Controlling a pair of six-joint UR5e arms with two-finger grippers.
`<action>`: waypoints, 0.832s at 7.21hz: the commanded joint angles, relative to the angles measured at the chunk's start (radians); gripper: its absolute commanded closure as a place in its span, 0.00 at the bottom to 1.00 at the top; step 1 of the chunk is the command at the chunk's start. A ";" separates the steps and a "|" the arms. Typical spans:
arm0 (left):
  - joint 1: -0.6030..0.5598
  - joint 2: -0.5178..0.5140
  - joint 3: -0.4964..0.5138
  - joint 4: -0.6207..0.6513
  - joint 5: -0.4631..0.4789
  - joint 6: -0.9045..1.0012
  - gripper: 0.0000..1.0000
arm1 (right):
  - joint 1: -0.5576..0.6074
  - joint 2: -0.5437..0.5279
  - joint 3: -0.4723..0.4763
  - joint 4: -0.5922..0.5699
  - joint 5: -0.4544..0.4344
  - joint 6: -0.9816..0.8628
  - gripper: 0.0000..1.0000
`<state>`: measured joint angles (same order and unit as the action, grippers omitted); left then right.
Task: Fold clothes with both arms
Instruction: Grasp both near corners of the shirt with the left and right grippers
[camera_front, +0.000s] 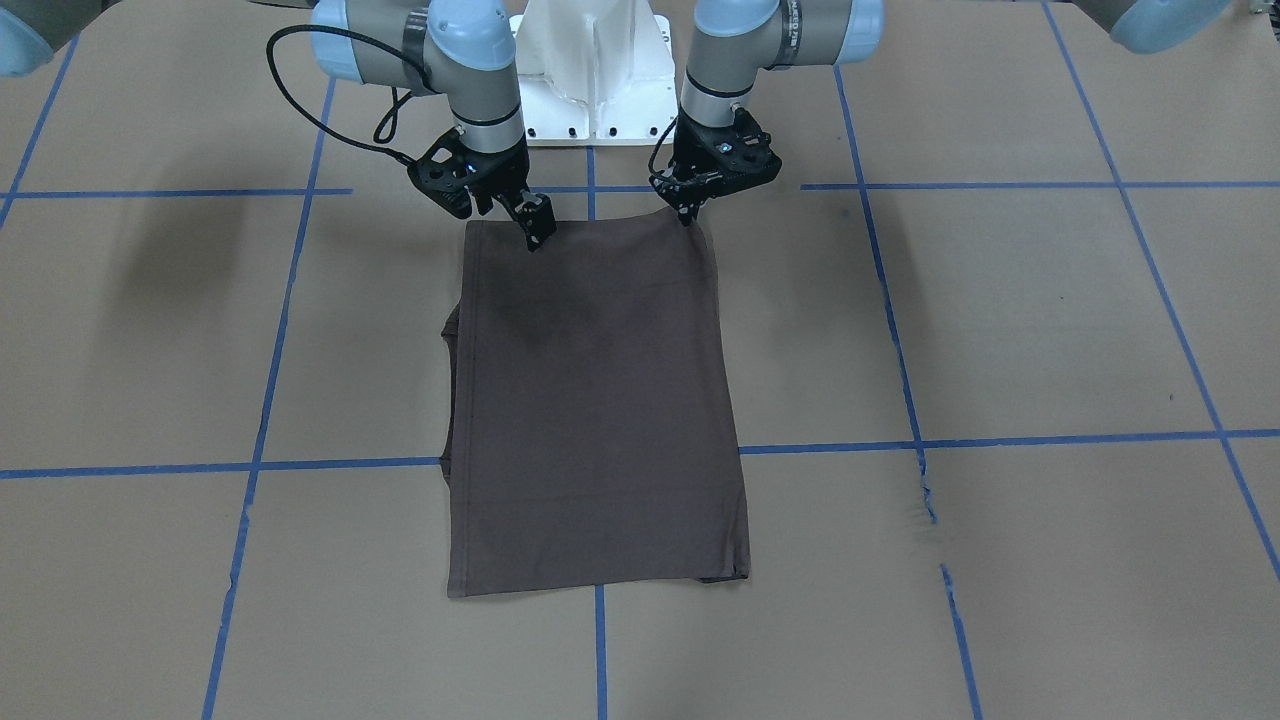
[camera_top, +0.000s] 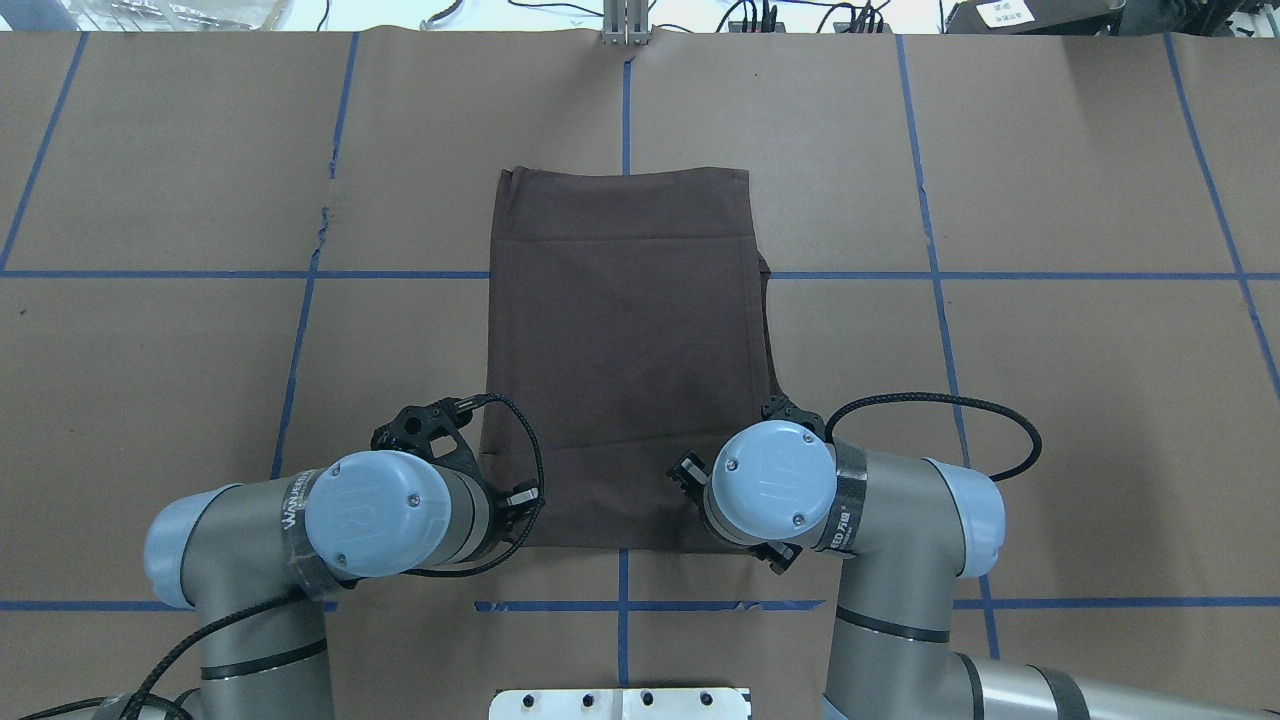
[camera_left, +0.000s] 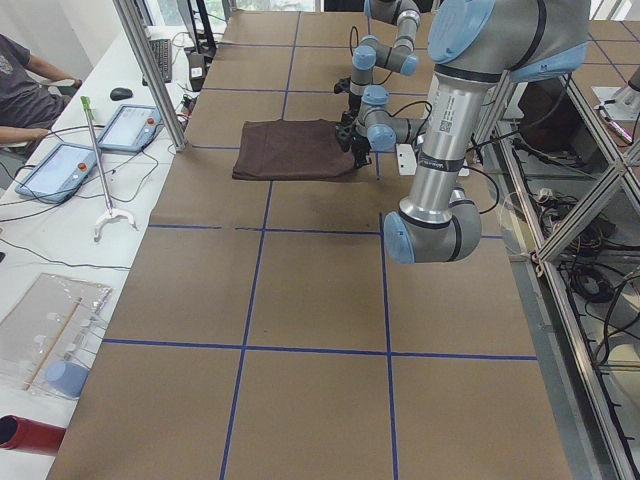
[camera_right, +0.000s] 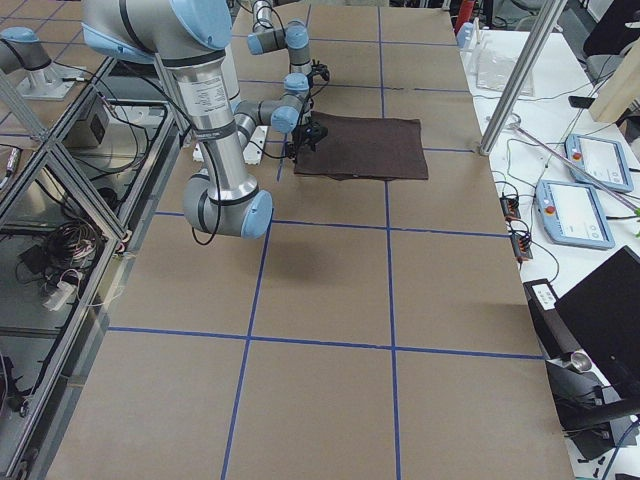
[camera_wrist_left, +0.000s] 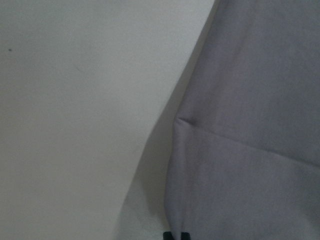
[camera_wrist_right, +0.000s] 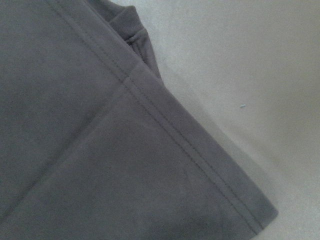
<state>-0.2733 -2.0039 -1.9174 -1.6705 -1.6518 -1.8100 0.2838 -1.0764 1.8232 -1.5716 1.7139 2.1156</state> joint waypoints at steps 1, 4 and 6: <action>-0.003 0.001 -0.005 0.002 0.001 0.000 1.00 | -0.008 0.000 -0.022 0.001 0.000 0.000 0.00; -0.006 -0.001 -0.006 0.002 0.001 0.000 1.00 | -0.031 -0.010 -0.024 0.001 -0.020 0.000 0.00; -0.010 0.001 -0.008 0.003 0.001 0.000 1.00 | -0.031 -0.004 -0.025 0.001 -0.022 0.003 0.27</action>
<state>-0.2812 -2.0047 -1.9240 -1.6686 -1.6505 -1.8101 0.2549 -1.0834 1.7989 -1.5708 1.6956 2.1160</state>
